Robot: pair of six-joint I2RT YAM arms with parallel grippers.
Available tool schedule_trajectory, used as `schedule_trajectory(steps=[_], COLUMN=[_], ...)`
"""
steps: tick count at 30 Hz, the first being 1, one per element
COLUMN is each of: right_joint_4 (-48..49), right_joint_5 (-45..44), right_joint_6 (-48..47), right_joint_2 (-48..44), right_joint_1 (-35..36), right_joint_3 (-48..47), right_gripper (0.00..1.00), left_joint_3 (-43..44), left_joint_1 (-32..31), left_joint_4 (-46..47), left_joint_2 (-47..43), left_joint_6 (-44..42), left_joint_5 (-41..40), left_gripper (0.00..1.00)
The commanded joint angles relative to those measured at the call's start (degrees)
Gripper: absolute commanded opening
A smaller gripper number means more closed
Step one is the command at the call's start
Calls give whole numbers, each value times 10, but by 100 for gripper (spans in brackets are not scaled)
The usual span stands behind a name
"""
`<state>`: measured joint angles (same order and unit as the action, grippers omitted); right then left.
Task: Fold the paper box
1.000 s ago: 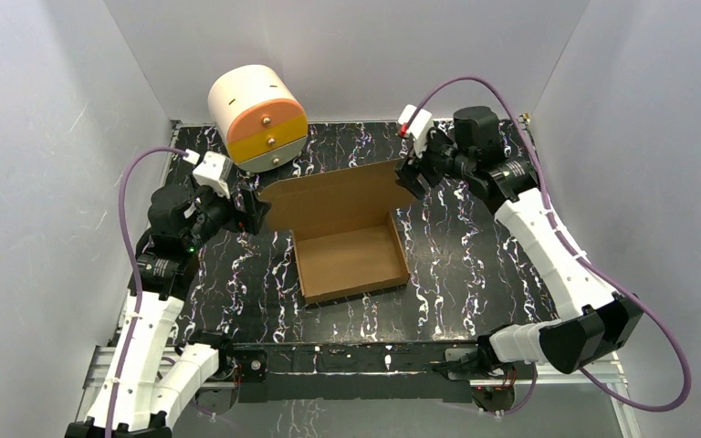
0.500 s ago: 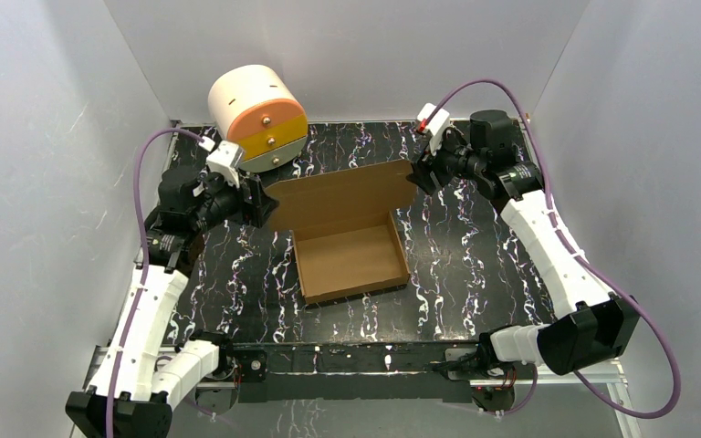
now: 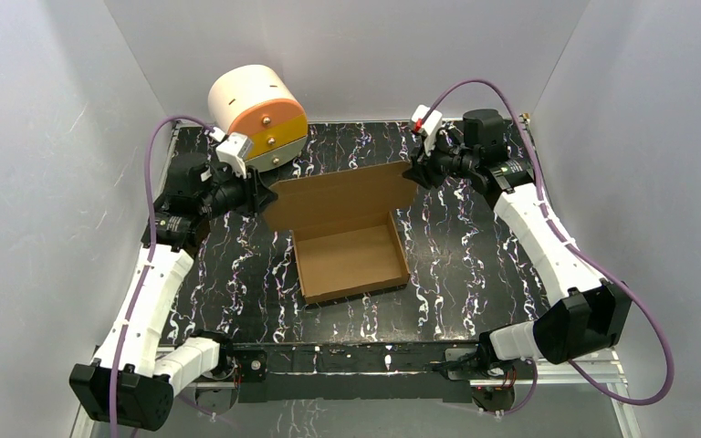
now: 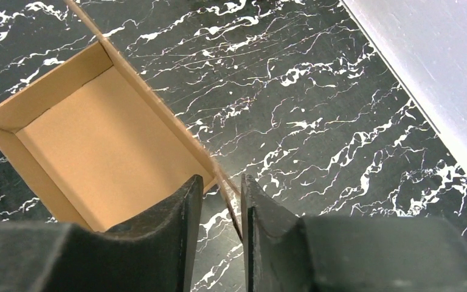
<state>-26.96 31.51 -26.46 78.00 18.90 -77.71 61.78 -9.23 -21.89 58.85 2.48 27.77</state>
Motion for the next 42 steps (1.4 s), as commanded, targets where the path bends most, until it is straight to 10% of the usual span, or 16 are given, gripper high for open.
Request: schedule_trajectory(steps=[1,12,29,42], right_joint_4=[6,30,64,81], right_joint_5=[9,-155,-681,-758], right_joint_6=[27,170,369,381], right_joint_2=[-11,-50,-17,13], right_joint_1=[-2,37,279,323], right_joint_3=[2,19,13,-5], right_gripper=[34,5,8,8], left_joint_3=[28,25,60,95], left_joint_1=[-6,-104,-272,-363], left_joint_4=[-12,-14,38,39], left_joint_2=[1,9,88,160], left_joint_6=[10,102,216,143], left_joint_5=[21,-144,-476,-649], left_gripper=[19,2,0,2])
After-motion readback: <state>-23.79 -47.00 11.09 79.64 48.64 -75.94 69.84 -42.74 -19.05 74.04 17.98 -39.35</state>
